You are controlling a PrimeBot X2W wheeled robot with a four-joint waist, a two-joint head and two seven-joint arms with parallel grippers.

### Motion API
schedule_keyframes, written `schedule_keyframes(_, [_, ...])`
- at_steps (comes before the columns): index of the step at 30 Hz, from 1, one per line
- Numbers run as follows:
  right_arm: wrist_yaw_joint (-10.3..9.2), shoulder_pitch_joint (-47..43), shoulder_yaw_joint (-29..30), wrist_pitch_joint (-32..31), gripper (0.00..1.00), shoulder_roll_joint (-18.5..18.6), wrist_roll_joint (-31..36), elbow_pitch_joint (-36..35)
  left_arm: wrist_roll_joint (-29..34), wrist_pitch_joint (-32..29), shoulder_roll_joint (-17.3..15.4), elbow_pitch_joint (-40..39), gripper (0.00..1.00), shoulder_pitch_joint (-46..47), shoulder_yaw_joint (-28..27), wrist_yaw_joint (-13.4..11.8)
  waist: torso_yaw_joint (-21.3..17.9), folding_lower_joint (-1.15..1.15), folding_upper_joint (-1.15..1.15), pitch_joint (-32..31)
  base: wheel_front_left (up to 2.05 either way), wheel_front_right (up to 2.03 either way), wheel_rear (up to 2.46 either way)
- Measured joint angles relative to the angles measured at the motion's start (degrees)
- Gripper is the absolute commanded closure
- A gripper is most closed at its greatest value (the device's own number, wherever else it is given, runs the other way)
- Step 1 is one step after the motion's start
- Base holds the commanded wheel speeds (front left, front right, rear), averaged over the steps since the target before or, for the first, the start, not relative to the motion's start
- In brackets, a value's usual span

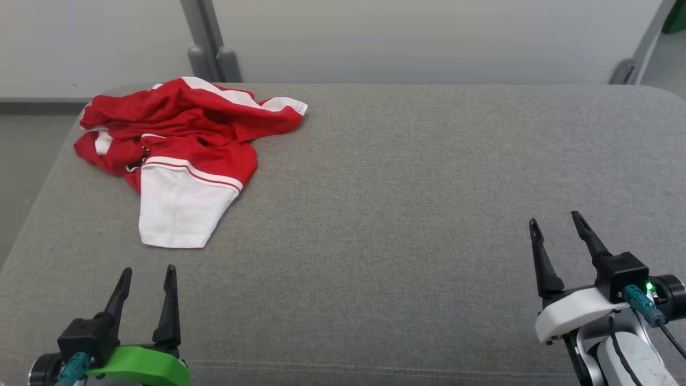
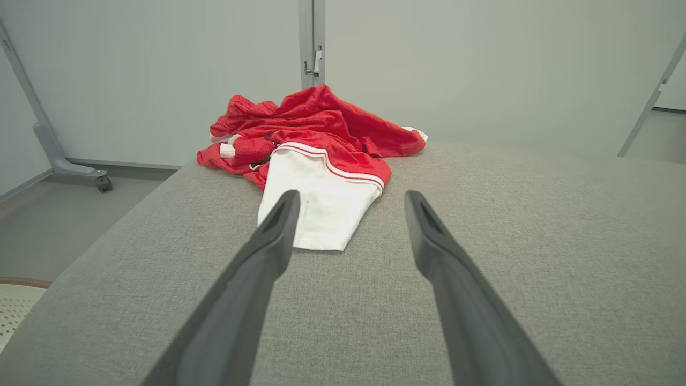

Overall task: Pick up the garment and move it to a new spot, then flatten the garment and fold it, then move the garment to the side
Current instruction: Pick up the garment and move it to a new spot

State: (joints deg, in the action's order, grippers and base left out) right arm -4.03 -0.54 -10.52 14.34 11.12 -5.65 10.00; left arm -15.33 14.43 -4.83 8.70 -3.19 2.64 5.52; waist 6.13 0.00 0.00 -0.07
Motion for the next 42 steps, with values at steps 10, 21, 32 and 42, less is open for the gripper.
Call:
schedule_keyframes(10, [1.13, 1.1, -1.2, 0.0, 0.00, -1.3, 0.1, 0.8, 1.1, 0.0, 0.0, -0.3, 0.00, -1.7, -1.5, -0.5, 7.7, 0.00, 0.00, -0.5, 0.00, 0.00, 0.00])
schedule_keyframes(21, [1.00, 1.0, -1.3, 0.0, 0.00, -1.7, 0.7, 0.5, 1.3, 0.0, 0.2, -0.4, 0.00, -1.6, -2.4, 0.0, 14.1, 0.00, 0.00, -0.1, 0.00, 0.00, 0.00])
schedule_keyframes(32, [0.99, 1.8, -1.2, 0.0, 0.00, -1.2, 2.1, -0.3, -1.9, 0.0, 0.8, -1.0, 0.00, -0.5, -3.0, 0.5, 13.6, 0.00, 0.00, 3.9, 0.00, 0.00, 0.00])
schedule_keyframes(42, [0.98, 7.0, -2.4, 0.1, 0.00, -0.8, 4.2, -5.3, -6.5, -0.8, 0.9, -0.3, 0.00, 11.7, -2.4, 1.2, 12.4, 0.00, 0.00, 9.5, 0.00, 0.00, 0.00])
